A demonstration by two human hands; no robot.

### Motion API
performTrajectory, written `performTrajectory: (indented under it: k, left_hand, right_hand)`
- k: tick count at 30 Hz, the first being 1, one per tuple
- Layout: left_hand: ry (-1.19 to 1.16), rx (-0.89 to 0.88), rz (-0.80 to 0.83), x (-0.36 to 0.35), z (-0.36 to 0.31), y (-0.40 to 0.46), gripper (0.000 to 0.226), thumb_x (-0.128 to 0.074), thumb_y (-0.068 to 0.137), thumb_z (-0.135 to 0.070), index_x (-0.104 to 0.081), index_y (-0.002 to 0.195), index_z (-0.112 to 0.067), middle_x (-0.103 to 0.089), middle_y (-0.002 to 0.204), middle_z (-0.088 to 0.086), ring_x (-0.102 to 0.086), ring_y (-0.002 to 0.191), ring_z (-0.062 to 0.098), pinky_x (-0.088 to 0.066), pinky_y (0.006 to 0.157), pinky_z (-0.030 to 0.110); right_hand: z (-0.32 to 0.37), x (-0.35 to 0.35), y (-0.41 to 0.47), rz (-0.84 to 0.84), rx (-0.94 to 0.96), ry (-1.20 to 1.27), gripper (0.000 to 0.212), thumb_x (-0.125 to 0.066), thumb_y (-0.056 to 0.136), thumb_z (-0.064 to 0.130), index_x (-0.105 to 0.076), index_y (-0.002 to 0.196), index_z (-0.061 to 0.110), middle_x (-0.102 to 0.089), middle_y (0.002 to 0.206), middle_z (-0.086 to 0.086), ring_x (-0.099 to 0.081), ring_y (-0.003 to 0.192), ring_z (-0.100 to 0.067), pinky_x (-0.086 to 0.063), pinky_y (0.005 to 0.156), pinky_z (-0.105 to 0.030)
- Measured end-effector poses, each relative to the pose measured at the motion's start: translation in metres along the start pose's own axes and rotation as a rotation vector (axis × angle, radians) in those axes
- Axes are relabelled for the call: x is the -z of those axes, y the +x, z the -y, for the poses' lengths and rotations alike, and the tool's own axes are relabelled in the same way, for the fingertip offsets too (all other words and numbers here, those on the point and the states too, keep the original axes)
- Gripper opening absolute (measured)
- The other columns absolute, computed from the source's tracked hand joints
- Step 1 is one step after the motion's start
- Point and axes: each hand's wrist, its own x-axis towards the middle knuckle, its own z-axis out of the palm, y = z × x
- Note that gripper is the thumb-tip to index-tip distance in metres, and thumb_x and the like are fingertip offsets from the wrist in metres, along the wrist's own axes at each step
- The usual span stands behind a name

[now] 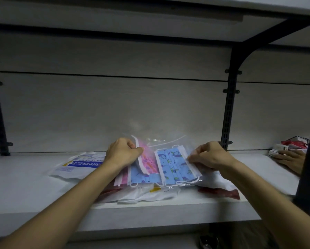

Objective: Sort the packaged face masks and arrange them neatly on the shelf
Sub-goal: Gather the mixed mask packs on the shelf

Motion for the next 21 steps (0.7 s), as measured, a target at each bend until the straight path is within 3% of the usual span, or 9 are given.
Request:
performTrajectory:
  k: [3,5,8,13,17,21]
  left_hand:
    - [-0.013,0.012,-0.044,0.001,0.0,-0.012,0.024,-0.072,0.08,-0.032,-0.059,0.069,-0.016,-0.059,0.069,-0.002,-0.057,0.076,0.022,-0.037,0.063,0.025]
    - [-0.058,0.013,-0.092,0.003,0.001,-0.021,0.022,-0.074,0.08,-0.033,-0.061,0.077,-0.015,-0.059,0.074,-0.002,-0.057,0.08,0.021,-0.036,0.065,0.024]
    - [-0.099,-0.036,-0.156,0.008,0.0,-0.034,0.024,-0.075,0.08,-0.032,-0.062,0.086,-0.013,-0.059,0.082,-0.002,-0.054,0.08,0.019,-0.035,0.067,0.023]
    - [-0.135,-0.092,-0.217,0.018,0.001,-0.047,0.022,-0.073,0.082,-0.032,-0.058,0.086,-0.017,-0.061,0.07,-0.005,-0.055,0.07,0.016,-0.032,0.061,0.023]
    - [-0.258,-0.096,-0.204,0.027,0.01,-0.053,0.021,-0.074,0.082,-0.027,-0.055,0.077,-0.019,-0.063,0.063,-0.003,-0.053,0.057,0.016,-0.041,0.059,0.024]
    - [-0.348,-0.108,-0.186,0.041,0.018,-0.062,0.021,-0.069,0.087,-0.018,-0.052,0.074,-0.014,-0.047,0.04,-0.01,-0.039,0.044,0.015,-0.034,0.049,0.026]
  right_hand:
    - [-0.006,-0.002,-0.004,-0.06,0.048,-0.072,0.016,-0.08,0.076,0.02,-0.068,0.073,0.009,-0.062,0.064,-0.004,-0.055,0.058,-0.017,-0.047,0.056,-0.027]
    - [-0.007,0.0,-0.012,-0.047,0.038,-0.007,0.019,-0.082,0.076,0.022,-0.069,0.076,0.008,-0.06,0.066,-0.003,-0.053,0.057,-0.016,-0.042,0.051,-0.021]
    - [-0.006,0.006,-0.025,0.006,-0.011,0.082,0.023,-0.083,0.075,0.018,-0.073,0.082,-0.002,-0.062,0.067,-0.007,-0.054,0.059,-0.018,-0.041,0.053,-0.023]
    - [0.003,0.016,-0.042,0.005,0.026,0.168,0.012,-0.074,0.082,0.007,-0.072,0.088,-0.003,-0.067,0.074,-0.01,-0.057,0.057,-0.013,-0.047,0.049,-0.018]
    - [0.012,0.015,-0.053,-0.053,0.119,0.29,0.011,-0.069,0.086,0.005,-0.068,0.095,-0.001,-0.064,0.078,-0.006,-0.057,0.063,-0.011,-0.044,0.051,-0.015]
    - [0.023,0.005,-0.061,-0.094,0.148,0.384,0.015,-0.066,0.088,0.002,-0.067,0.102,-0.003,-0.064,0.079,-0.006,-0.056,0.064,-0.01,-0.042,0.046,-0.008]
